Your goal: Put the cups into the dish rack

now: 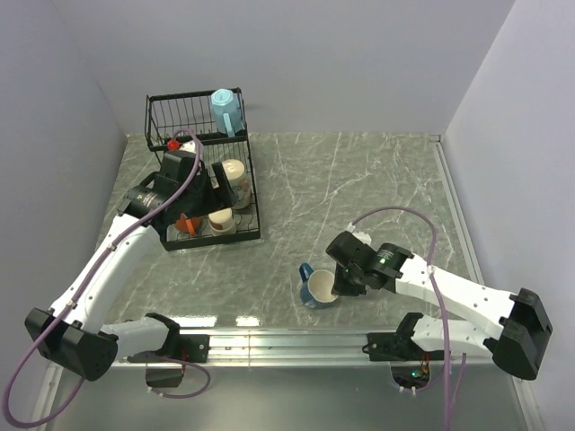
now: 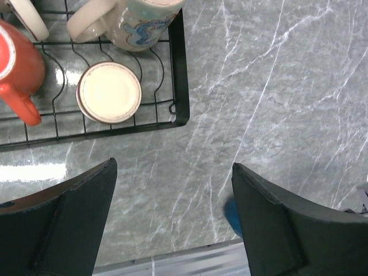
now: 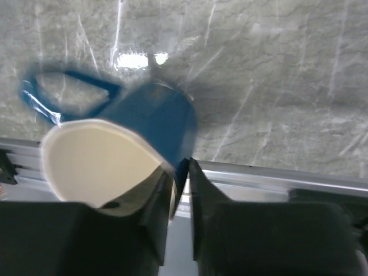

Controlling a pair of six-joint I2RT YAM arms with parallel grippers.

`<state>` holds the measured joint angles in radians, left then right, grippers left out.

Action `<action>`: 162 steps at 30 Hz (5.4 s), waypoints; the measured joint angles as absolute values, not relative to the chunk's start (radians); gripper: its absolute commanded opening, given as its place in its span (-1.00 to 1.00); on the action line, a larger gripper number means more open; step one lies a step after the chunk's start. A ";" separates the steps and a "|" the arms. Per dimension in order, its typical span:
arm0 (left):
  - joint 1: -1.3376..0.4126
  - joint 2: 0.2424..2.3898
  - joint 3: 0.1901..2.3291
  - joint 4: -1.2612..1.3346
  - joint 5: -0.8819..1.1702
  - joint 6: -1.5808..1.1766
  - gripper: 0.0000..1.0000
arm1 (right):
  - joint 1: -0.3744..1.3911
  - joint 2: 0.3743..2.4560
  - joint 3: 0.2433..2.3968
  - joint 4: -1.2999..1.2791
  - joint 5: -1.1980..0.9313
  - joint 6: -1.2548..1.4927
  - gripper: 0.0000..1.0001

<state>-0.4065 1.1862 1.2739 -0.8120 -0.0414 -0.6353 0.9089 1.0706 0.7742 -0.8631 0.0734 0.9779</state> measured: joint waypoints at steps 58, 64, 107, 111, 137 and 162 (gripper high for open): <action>-0.647 1.425 1.519 -0.891 0.315 -1.108 0.46 | 1.192 1.411 1.588 -1.275 0.736 0.918 -1.00; -0.656 1.425 1.510 -0.879 0.313 -1.119 0.11 | 1.193 1.412 1.616 -1.277 0.747 0.918 -1.00; -0.552 1.424 1.906 -1.053 -0.120 -0.923 -0.99 | 1.228 1.185 1.538 -1.112 0.812 0.912 0.34; -0.519 1.421 2.039 -1.010 -0.242 -0.818 -0.99 | 1.228 1.135 1.487 -1.116 0.812 0.912 0.34; -0.140 1.701 1.563 0.306 -0.422 -0.227 -0.99 | 1.100 1.285 1.412 -0.994 0.617 0.690 0.32; -0.092 1.795 1.306 0.785 -0.333 -0.277 -0.77 | 0.910 1.365 1.405 -0.882 0.432 0.585 0.20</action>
